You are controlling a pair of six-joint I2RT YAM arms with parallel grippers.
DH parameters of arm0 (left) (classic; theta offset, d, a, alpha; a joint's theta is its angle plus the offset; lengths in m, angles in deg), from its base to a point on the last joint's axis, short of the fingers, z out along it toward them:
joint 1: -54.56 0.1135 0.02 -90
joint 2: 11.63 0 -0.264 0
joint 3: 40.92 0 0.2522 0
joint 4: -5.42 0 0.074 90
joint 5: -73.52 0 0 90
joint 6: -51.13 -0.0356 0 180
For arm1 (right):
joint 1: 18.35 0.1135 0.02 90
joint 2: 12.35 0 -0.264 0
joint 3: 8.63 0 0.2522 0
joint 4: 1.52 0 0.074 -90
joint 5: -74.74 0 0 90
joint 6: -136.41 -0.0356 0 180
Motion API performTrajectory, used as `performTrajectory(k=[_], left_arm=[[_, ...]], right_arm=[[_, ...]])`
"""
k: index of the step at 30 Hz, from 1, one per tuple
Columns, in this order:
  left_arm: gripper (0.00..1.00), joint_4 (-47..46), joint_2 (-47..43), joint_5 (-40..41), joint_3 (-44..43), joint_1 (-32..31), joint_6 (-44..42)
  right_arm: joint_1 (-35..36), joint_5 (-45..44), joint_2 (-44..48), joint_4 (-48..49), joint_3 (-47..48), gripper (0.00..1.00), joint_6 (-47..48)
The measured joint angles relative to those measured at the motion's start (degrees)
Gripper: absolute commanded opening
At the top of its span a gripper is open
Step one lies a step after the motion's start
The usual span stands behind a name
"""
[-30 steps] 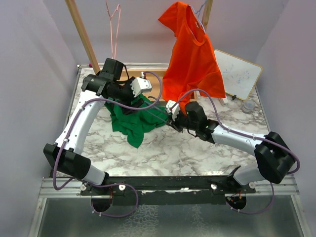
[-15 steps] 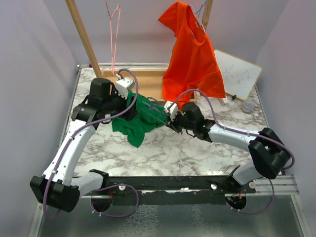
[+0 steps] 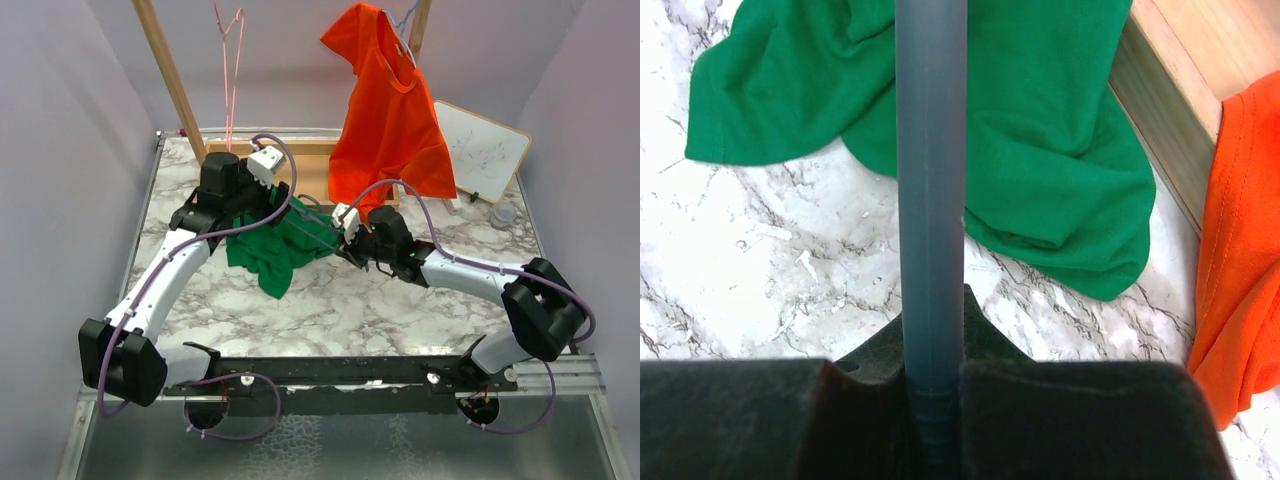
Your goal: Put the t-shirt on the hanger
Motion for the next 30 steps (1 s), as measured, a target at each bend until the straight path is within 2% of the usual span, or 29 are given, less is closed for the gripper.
performTrajectory(k=[7,12,16,22,30], left_arm=[[0.68,-2.3,1.2,-4.2,-1.0,0.1,-11.5],[0.63,3.2,2.7,-13.9,-4.3,1.2,-25.1],[0.62,9.3,4.4,-18.6,-6.2,3.4,-35.8],[0.59,17.4,7.5,-21.6,-8.6,7.4,-49.7],[0.52,20.4,7.9,-22.7,-8.6,9.3,-59.2]], right_arm=[[0.0,-0.2,-0.2,-0.3,0.7,0.01,-0.2],[0.0,-0.2,-0.2,-0.9,1.5,0.01,0.1],[0.0,-0.2,-0.2,-1.4,1.5,0.01,0.3],[0.0,-0.2,-0.2,-2.0,1.5,0.01,0.3],[0.0,-0.2,-0.2,-2.7,1.5,0.01,0.3]])
